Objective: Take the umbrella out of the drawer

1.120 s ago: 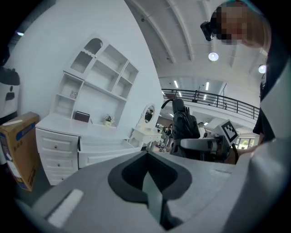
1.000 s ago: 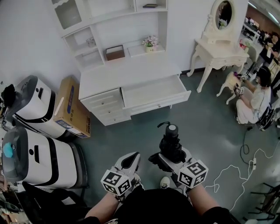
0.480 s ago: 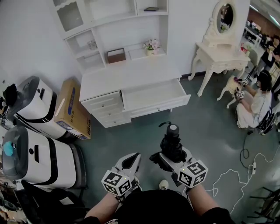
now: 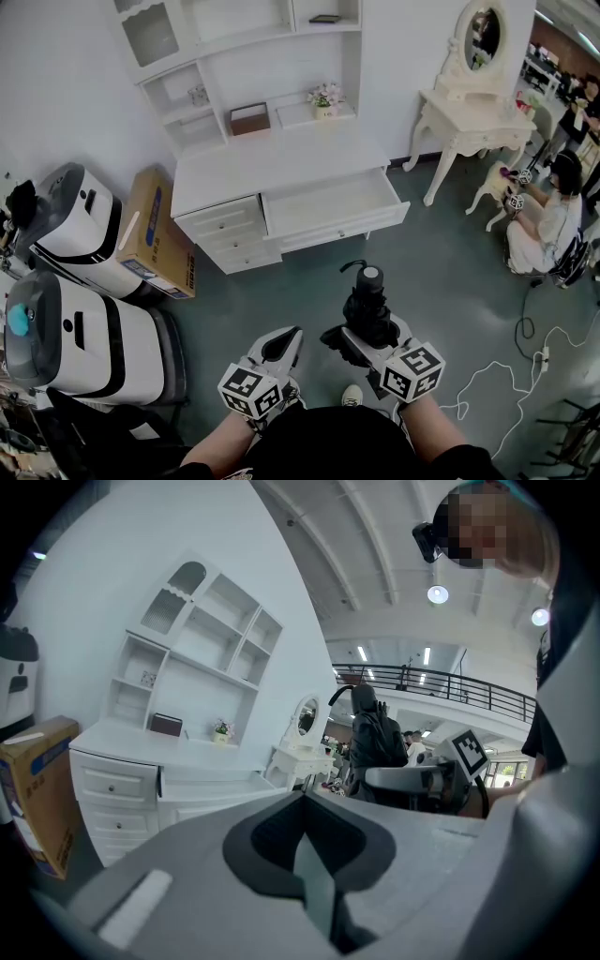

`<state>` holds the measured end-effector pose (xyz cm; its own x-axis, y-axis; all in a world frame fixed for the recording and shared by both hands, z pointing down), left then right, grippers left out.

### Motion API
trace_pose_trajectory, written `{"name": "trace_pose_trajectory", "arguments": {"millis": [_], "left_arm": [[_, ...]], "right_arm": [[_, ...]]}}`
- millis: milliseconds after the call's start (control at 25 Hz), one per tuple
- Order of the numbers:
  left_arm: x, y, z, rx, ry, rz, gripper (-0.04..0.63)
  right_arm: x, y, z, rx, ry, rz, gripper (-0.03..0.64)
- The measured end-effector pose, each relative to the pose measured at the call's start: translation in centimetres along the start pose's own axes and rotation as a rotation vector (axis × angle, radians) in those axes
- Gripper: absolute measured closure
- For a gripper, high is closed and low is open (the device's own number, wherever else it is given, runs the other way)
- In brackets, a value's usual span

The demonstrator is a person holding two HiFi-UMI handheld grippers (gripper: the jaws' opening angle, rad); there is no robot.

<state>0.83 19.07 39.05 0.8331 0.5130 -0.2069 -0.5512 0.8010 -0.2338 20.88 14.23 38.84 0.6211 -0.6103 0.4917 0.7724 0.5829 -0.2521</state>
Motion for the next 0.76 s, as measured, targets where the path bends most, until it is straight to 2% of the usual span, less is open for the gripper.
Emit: {"name": "trace_pose_trajectory", "arguments": {"millis": [760], "left_arm": [[-0.18, 0.67, -0.31, -0.002, -0.012, 0.003, 0.595]], "right_arm": [[-0.51, -0.35, -0.27, 0.004, 0.009, 0.001, 0.31]]}}
Point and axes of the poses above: the fingertips, and each gripper's own axes: y backward along the fingers, x to its right, z out of its underside, the point moved 7 cm from there along y, backward along the fingers, and after that the axes turned 7 degrees about -y, right-handed, at the moved point
